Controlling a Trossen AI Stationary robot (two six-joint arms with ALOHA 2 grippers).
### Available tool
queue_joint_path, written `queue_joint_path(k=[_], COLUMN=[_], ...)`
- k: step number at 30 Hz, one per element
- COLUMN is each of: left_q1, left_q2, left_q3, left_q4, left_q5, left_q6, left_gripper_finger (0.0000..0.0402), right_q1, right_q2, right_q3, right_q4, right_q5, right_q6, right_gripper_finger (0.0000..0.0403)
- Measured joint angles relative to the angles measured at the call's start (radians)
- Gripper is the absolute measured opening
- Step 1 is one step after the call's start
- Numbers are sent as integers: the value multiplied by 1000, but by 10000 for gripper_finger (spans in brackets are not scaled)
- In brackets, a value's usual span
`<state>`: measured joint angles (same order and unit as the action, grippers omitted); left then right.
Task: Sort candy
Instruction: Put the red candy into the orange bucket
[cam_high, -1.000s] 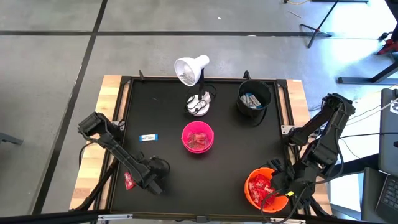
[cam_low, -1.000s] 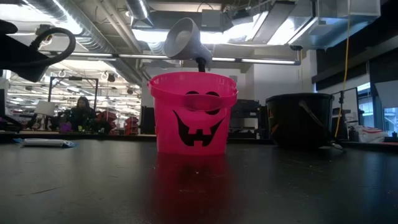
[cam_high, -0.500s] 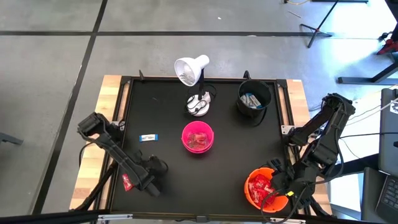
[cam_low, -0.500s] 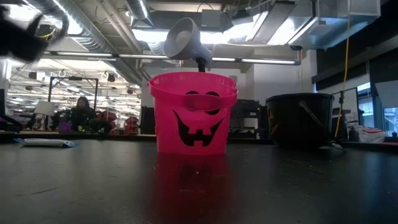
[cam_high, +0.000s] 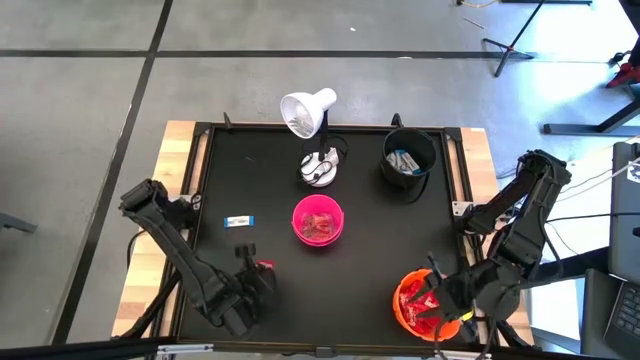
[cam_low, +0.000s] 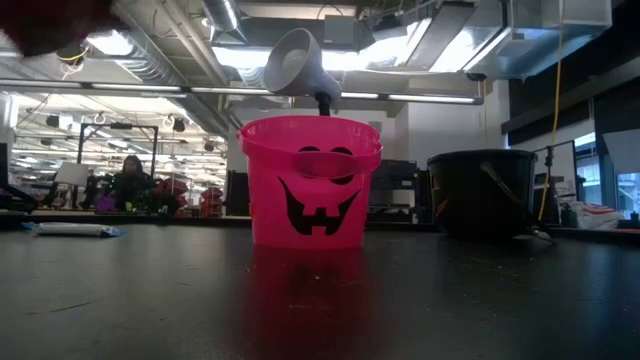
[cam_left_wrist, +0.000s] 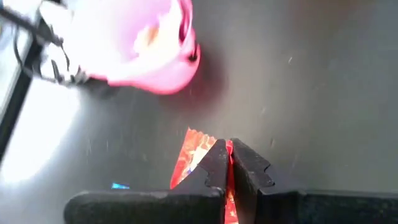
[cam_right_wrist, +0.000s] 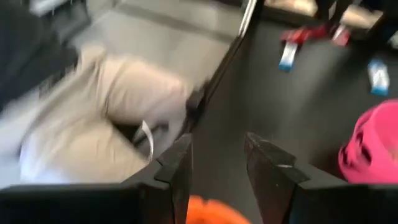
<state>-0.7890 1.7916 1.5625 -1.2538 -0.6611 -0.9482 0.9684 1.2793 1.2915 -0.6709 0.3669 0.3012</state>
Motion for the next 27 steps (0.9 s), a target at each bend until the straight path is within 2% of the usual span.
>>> queue_joint_path(k=[5, 12, 18, 19, 21, 27], left_q1=[-4, -15, -10, -6, -3, -1], left_q2=[0, 0, -12, -15, -24, -39], left_q3=[75, 143, 164, 164, 164, 165], left_q4=[109, 310, 476, 509, 562, 727], left_q5=[-70, -98, -112, -106, -104, -72], left_q6=[183, 496, 738, 774, 828, 1004], left_gripper_finger=[0, 0, 0, 0, 0, 0], right_q1=[0, 0, -47, -64, -113, -281], right_q2=[1, 1, 18, 26, 41, 135], right_q3=[0, 0, 0, -3, -11, -12], right_q4=[166, 281, 305, 309, 315, 381], right_q5=[104, 157, 467, 486, 454, 98], right_q6=[-57, -183, -254, -253, -254, -306], right_gripper_finger=[140, 140, 140, 140, 140, 140])
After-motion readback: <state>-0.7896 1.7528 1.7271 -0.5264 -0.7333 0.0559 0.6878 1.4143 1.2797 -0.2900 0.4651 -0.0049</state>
